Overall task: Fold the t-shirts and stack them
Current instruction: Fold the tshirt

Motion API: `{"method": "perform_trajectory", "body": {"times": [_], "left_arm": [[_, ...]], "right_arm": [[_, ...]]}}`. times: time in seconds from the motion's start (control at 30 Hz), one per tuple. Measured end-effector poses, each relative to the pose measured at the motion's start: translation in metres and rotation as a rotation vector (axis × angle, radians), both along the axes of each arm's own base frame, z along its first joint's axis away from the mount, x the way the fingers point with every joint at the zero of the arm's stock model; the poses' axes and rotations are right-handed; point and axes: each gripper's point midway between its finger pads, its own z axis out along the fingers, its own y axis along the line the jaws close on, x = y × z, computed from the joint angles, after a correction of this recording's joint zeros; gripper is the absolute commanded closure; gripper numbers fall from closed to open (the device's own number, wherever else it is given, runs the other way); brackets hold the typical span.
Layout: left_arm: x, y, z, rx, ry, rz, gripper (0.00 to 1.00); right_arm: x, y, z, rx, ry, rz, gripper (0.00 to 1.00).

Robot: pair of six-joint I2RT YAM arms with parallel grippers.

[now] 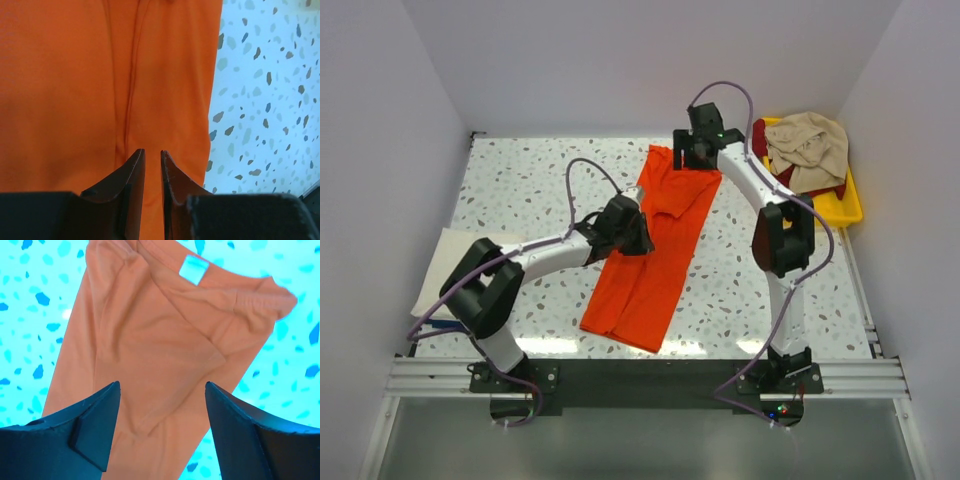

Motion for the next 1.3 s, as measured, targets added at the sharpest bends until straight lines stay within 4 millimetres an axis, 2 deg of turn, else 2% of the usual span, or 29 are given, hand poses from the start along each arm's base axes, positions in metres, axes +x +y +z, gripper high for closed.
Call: {"method": "perform_trajectory", "body": {"times": [0.1, 0.2, 0.33, 0.47, 0.63, 0.8, 0.93, 1.0, 1.17, 1.3], "left_arm": [[-0.013, 0.010, -0.014, 0.033, 0.027, -0.009, 0.77], [-0.027, 0.022, -0.027, 0.063, 0.055, -0.009, 0.77], [-0.044, 0.036, -0.040, 0.085, 0.082, -0.009, 0.78], [-0.058, 0.043, -0.053, 0.102, 0.103, -0.018, 0.79], [-0.069, 0.041, -0.062, 0.098, 0.112, -0.034, 0.79], [-0.062, 0.028, -0.060, 0.057, 0.112, -0.029, 0.79], [-0.041, 0.002, -0.061, 0.007, 0.119, -0.019, 0.79], [-0.029, -0.011, -0.060, -0.020, 0.117, -0.012, 0.79], [-0.005, -0.034, -0.056, -0.057, 0.112, -0.009, 0.78], [0.009, -0.045, -0.037, -0.084, 0.076, -0.012, 0.75]], "right_arm": [[-0.016, -0.005, -0.007, 0.011, 0.028, -0.021, 0.36], [-0.032, -0.009, -0.037, 0.002, 0.100, -0.036, 0.46], [-0.046, -0.012, -0.077, -0.015, 0.193, -0.048, 0.49], [-0.049, -0.011, -0.104, -0.023, 0.243, -0.042, 0.54], [-0.027, -0.002, -0.106, -0.014, 0.213, -0.030, 0.55], [0.008, 0.009, -0.104, -0.008, 0.154, -0.007, 0.53], [0.038, 0.019, -0.102, -0.006, 0.087, 0.025, 0.48], [0.050, 0.023, -0.101, -0.006, 0.054, 0.043, 0.42], [0.057, 0.029, -0.098, -0.005, 0.031, 0.091, 0.30], [0.056, 0.031, -0.096, 0.005, 0.032, 0.110, 0.25]]}}
